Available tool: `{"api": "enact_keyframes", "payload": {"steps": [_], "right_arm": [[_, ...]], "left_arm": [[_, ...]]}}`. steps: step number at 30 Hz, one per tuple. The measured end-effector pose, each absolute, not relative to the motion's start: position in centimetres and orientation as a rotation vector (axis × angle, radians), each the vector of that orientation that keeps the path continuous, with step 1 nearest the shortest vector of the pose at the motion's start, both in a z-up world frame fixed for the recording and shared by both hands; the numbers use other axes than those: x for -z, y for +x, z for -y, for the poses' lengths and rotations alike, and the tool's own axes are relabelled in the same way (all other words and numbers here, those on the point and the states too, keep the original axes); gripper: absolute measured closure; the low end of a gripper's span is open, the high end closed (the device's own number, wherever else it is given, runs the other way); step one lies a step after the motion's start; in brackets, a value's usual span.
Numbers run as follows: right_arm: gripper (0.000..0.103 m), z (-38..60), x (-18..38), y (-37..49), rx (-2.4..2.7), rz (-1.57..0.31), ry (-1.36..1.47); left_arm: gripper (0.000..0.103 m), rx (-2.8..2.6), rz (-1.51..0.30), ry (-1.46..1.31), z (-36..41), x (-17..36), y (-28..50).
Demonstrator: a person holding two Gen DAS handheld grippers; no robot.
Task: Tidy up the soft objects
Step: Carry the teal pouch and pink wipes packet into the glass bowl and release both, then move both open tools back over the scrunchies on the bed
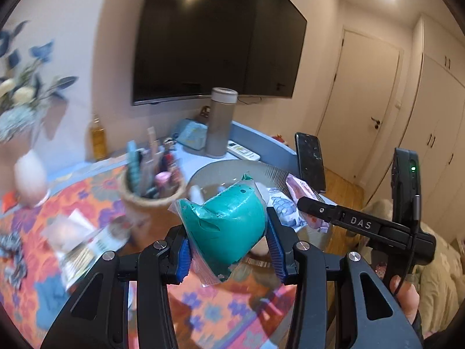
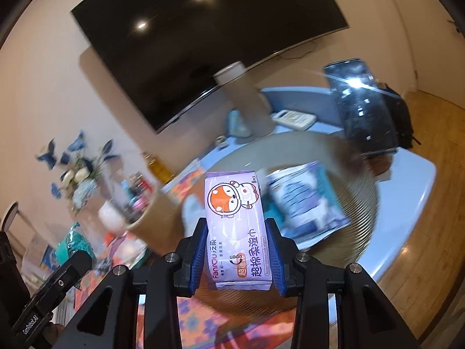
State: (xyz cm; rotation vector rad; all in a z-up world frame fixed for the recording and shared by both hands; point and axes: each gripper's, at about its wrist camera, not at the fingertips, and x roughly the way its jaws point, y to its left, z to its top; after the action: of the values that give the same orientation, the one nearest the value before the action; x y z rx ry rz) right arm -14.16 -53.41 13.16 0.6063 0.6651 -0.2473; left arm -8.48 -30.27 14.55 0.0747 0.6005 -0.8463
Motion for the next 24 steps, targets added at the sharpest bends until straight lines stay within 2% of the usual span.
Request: {"api": "enact_keyframes", "payload": {"steps": [7,9,10,11,12,13,24], "right_arm": [[0.066,56.4,-13.7,-12.1,0.302,-0.657,0.6],[0.065,56.8,-14.0,-11.1,0.319,-0.656,0.585],[0.064,57.0,-14.2,-10.5,0.335,-0.657,0.575],[0.06,57.3,-14.2,-9.9,0.351,-0.668,0.567],[0.055,57.7,-14.0,-9.6,0.356,-0.682,0.57],[0.048,57.9,-13.9,-9.4,0.353,-0.695,0.577],[0.047,57.7,-13.4,-11.9,0.341,-0.71,0.645]], "left_arm": [[0.062,0.853,-0.649,0.07,35.3,-14.7,-4.6],[0.059,0.859,-0.642,0.076,36.5,-15.0,-3.9],[0.054,0.88,-0.631,0.082,37.0,-15.0,-3.7],[0.037,0.904,-0.623,0.085,37.3,-15.1,-3.6],[0.014,0.916,-0.624,0.084,37.5,-15.0,-3.6],[0.007,0.91,-0.626,0.077,37.5,-14.9,-3.5],[0.006,0.853,-0.596,0.095,32.0,-15.4,-5.7]]}}
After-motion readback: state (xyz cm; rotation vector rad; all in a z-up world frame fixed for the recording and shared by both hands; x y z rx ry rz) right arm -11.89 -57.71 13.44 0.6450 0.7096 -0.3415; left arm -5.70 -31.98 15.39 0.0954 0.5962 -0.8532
